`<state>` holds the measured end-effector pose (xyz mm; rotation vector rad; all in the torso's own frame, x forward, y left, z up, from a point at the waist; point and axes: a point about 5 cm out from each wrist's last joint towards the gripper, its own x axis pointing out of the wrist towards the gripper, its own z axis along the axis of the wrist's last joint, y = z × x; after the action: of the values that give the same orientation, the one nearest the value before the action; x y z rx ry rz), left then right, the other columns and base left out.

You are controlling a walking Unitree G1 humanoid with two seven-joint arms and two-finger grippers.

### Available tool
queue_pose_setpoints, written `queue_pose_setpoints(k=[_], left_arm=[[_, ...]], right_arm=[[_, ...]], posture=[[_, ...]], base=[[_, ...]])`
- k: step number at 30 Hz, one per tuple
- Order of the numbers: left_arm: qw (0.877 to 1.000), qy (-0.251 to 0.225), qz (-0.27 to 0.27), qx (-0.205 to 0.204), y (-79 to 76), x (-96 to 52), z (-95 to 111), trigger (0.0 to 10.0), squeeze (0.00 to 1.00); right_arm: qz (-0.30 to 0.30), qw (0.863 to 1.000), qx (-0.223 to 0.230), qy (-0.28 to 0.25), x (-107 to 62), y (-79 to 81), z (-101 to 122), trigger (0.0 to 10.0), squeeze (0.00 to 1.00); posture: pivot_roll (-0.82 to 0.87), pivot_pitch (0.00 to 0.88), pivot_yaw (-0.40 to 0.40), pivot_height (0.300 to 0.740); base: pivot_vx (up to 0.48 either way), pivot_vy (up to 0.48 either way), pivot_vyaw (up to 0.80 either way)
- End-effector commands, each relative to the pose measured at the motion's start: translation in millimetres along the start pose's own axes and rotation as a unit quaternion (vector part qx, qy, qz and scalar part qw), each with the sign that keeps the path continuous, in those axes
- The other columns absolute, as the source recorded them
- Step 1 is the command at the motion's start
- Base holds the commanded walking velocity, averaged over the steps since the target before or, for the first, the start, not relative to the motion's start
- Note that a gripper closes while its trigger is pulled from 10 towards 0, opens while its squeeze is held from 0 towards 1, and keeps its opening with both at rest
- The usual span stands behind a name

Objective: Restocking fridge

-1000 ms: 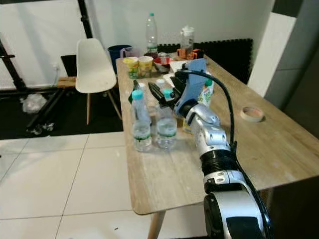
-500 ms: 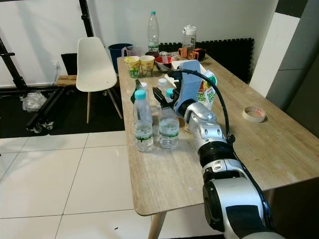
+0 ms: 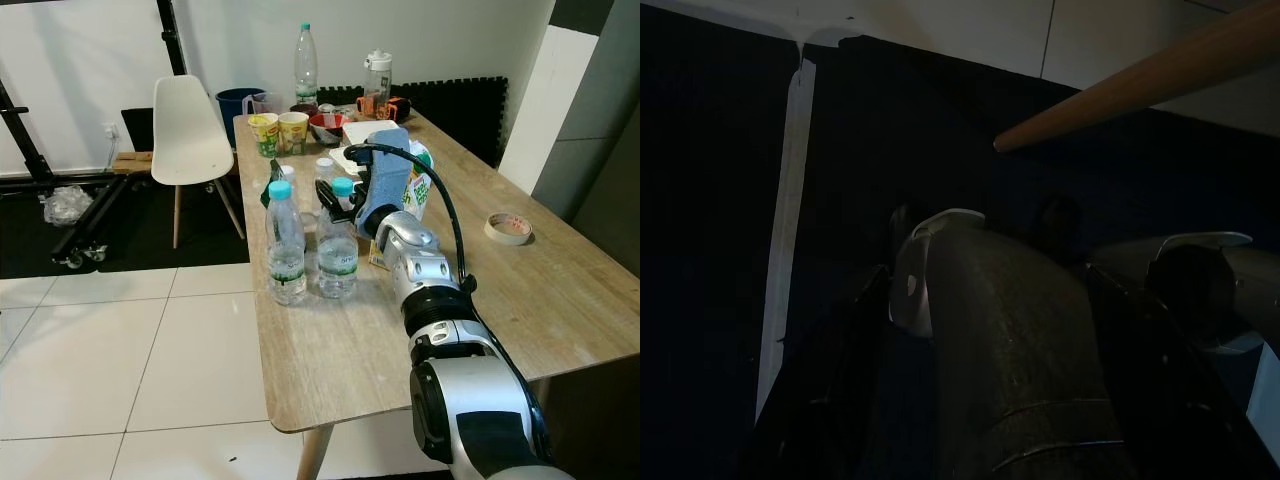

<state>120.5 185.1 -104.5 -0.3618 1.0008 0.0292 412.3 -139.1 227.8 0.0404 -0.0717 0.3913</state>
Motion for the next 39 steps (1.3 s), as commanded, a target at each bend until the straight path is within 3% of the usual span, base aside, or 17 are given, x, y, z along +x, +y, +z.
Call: queue_pose_setpoints(k=[1,2,4,5,20,26,27,28,29,30,31,32,33,39], left_arm=[[1.000,0.016,-0.004,-0.005,-3.6,0.0,-8,10.0,0.00],[1.000,0.016,-0.004,-0.005,-3.5,0.0,-8,10.0,0.00],[1.000,0.016,-0.003,-0.005,-3.2,-0.1,-7,10.0,0.00],[1.000,0.015,-0.003,-0.005,-3.0,-0.1,-7,10.0,0.00],[1.000,0.010,-0.003,-0.004,-3.0,1.2,-2,10.0,0.00],[1.000,0.007,-0.007,-0.013,-5.6,2.3,0,10.0,0.00],[1.000,0.006,-0.010,-0.018,-6.4,2.4,-1,10.0,0.00],[1.000,0.006,-0.011,-0.019,-6.7,2.5,-1,10.0,0.00],[1.000,0.007,-0.010,-0.017,-6.6,2.5,-1,10.0,0.00],[1.000,0.007,-0.010,-0.017,-6.6,2.5,-1,10.0,0.00],[1.000,0.008,-0.006,-0.017,-6.2,2.4,-1,10.0,0.00],[1.000,0.011,-0.003,-0.017,-6.3,2.5,-2,10.0,0.00],[1.000,0.012,-0.003,-0.017,-6.4,2.6,-2,10.0,0.00],[1.000,0.014,-0.005,-0.019,-7.0,2.7,-3,10.0,0.00]], right_arm=[[0.009,1.000,-0.009,0.005,2.6,2.9,3,10.0,0.00],[0.010,1.000,-0.008,0.006,2.7,3.3,2,7.8,0.00],[0.011,1.000,-0.006,0.004,2.7,3.7,2,2.0,0.00],[0.011,1.000,-0.005,0.003,2.6,3.7,2,0.0,0.00],[0.014,1.000,0.003,-0.027,0.7,-1.8,12,0.0,0.00],[0.084,0.993,0.004,-0.086,-8.9,-4.3,29,0.0,0.00],[0.137,0.984,0.005,-0.117,-17.4,-2.9,37,0.0,0.00],[0.165,0.977,0.004,-0.134,-23.0,-2.1,41,0.5,0.00],[0.193,0.970,0.006,-0.148,-29.1,-1.4,45,2.8,0.00],[0.193,0.970,0.006,-0.148,-29.1,-1.4,45,2.8,0.00],[0.220,0.963,0.002,-0.154,-35.2,-0.3,48,10.0,0.00],[0.270,0.949,-0.037,-0.160,-53.4,-2.0,51,10.0,0.00],[0.280,0.945,-0.049,-0.160,-57.8,-2.6,51,10.0,0.00],[0.302,0.940,-0.075,-0.143,-75.0,-12.1,50,10.0,0.00]], posture=[[-0.06,0.000,0.014,0.740],[-0.06,0.000,0.016,0.740],[-0.06,0.000,0.017,0.740],[-0.06,0.000,0.017,0.740],[-0.06,0.000,0.022,0.740],[-0.06,0.000,0.022,0.740],[-0.06,0.000,0.022,0.740],[-0.06,0.000,0.022,0.740],[-0.06,0.000,0.022,0.740],[-0.06,0.000,0.022,0.740],[-0.06,0.000,0.022,0.740],[-0.06,0.000,0.025,0.740],[-0.06,0.000,0.025,0.740],[-0.06,0.000,0.025,0.740]], base=[[0.000,0.000,0.00],[0.000,0.000,0.00],[0.000,0.000,0.00],[0.000,0.000,0.00],[0.000,0.000,0.00],[0.000,0.000,0.00],[0.000,0.000,0.00],[0.000,0.000,0.00],[0.000,0.000,0.00],[0.000,0.000,0.00],[0.000,0.000,0.00],[0.000,0.000,0.00],[0.000,0.000,0.00],[0.000,0.000,0.00]])
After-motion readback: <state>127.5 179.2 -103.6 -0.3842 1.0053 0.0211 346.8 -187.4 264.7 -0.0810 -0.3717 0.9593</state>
